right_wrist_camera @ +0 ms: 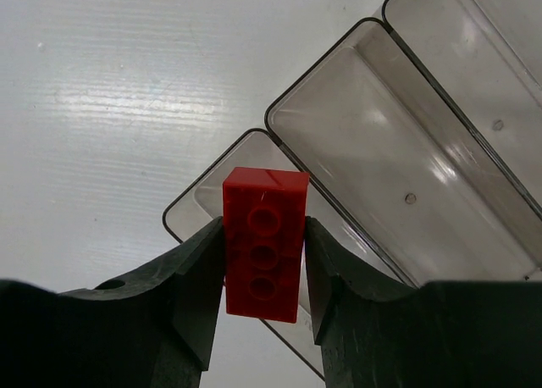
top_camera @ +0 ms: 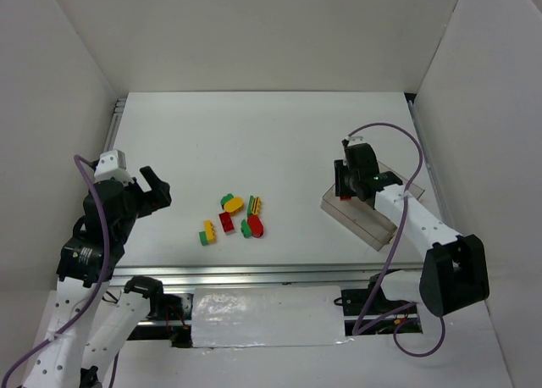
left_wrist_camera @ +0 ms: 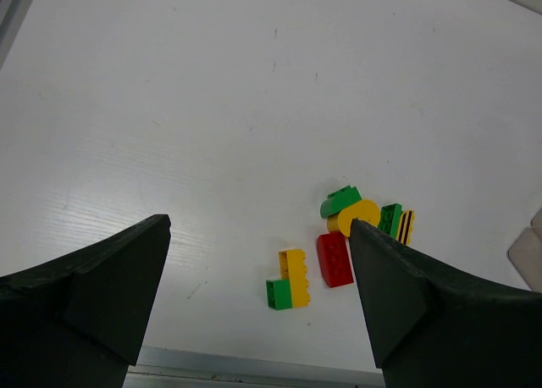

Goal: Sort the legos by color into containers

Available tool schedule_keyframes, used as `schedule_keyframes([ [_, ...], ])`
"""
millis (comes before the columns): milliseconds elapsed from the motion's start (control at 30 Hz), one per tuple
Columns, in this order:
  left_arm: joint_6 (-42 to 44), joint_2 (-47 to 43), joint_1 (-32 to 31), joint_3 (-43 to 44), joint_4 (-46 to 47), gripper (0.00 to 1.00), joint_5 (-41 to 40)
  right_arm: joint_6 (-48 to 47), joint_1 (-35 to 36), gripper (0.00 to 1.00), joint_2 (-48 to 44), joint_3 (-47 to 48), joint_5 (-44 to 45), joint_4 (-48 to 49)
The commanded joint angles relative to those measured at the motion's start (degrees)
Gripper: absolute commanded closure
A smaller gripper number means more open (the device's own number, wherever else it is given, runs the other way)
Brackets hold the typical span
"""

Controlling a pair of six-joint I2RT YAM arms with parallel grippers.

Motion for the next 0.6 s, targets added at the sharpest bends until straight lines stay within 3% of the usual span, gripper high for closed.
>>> schedule_keyframes([
  [0, 0.94, 0.1, -0.2, -0.04, 2.2, 0.0, 0.11, 0.69, -0.25, 0.51, -0.85, -0.56, -0.73, 1.55],
  [33, 1.02, 0.1, -0.2, -0.04, 2.28, 0.01, 0.11, 0.86, -0.25, 0.35, -0.94, -0.83, -0.47, 1.63],
  [167, 1.02, 0.1, -0.2, -0.04, 2.2, 0.0, 0.11, 1.22, -0.25, 0.3, -1.73, -1.27, -0.2, 1.81],
  [200, 1.02, 0.1, -0.2, -0.04, 2.28, 0.01, 0.19, 1.3, -0.17, 0.01, -1.91, -1.36, -0.2, 2.16],
  [367, 1.02, 0.1, -0.11, 0.05, 2.37, 0.0, 0.28, 2.27, 0.45, 0.0, -5.41, -0.21, -4.68, 2.33],
  [467, 1.02, 0.19, -0.2, -0.04, 2.29, 0.0, 0.28, 4.81, 5.62, 0.0, -10.41, -0.48, -4.17, 4.79],
  [567, 1.02, 0.36, -0.2, 0.05, 2.2, 0.0, -0.07, 9.29, 15.54, 0.0, -11.67, 1.54, -1.01, 5.85],
])
